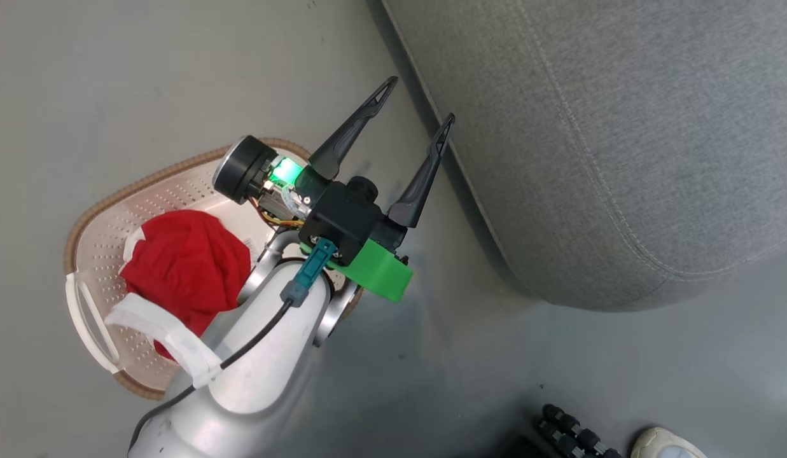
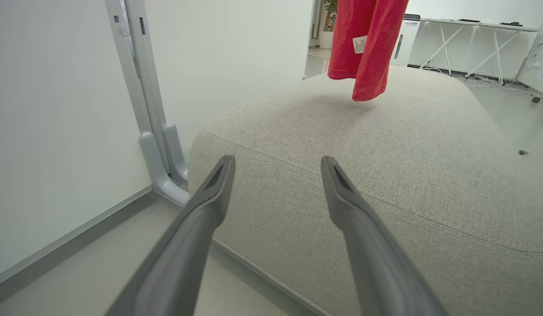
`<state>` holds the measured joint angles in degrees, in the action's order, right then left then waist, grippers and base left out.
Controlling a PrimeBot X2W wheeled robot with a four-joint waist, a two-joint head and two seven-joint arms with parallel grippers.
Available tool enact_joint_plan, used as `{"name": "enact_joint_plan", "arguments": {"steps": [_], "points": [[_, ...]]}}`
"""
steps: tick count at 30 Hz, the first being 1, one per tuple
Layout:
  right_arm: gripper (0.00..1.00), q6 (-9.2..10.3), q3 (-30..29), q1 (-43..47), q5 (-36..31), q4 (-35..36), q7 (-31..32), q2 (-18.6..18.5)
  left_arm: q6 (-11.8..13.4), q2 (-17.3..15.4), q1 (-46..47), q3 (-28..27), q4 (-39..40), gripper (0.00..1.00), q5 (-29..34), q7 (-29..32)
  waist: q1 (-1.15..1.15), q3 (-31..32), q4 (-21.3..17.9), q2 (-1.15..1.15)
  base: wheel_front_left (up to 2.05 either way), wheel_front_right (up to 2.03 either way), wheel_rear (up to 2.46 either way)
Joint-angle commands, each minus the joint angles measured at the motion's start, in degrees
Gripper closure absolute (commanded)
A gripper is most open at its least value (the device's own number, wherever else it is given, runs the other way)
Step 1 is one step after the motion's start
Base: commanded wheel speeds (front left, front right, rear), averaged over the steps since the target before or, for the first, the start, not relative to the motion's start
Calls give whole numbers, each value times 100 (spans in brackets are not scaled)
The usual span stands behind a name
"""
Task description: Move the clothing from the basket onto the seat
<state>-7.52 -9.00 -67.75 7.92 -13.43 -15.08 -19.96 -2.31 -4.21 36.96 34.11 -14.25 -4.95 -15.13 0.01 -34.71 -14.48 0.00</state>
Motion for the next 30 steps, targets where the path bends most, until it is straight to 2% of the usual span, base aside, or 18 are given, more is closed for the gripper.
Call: {"name": "enact_joint_plan", "arguments": {"steps": [1, 7, 30], "points": [[100, 6, 68, -174, -7, -152, -14, -33, -11, -6, 131, 6, -10, 0, 54, -4, -1, -488, 139, 0, 0, 0, 0], [100, 6, 214, -360, -56, -621, -14, 40, -29, 37, 274, 79, -32, 0, 63, -4, -1, -682, 198, 0, 0, 0, 0], [100, 6, 460, 1099, -63, -1903, -14, 494, 12, 97, 374, 131, -43, 0, -42, -4, -1, -765, 386, 0, 0, 0, 0]]}}
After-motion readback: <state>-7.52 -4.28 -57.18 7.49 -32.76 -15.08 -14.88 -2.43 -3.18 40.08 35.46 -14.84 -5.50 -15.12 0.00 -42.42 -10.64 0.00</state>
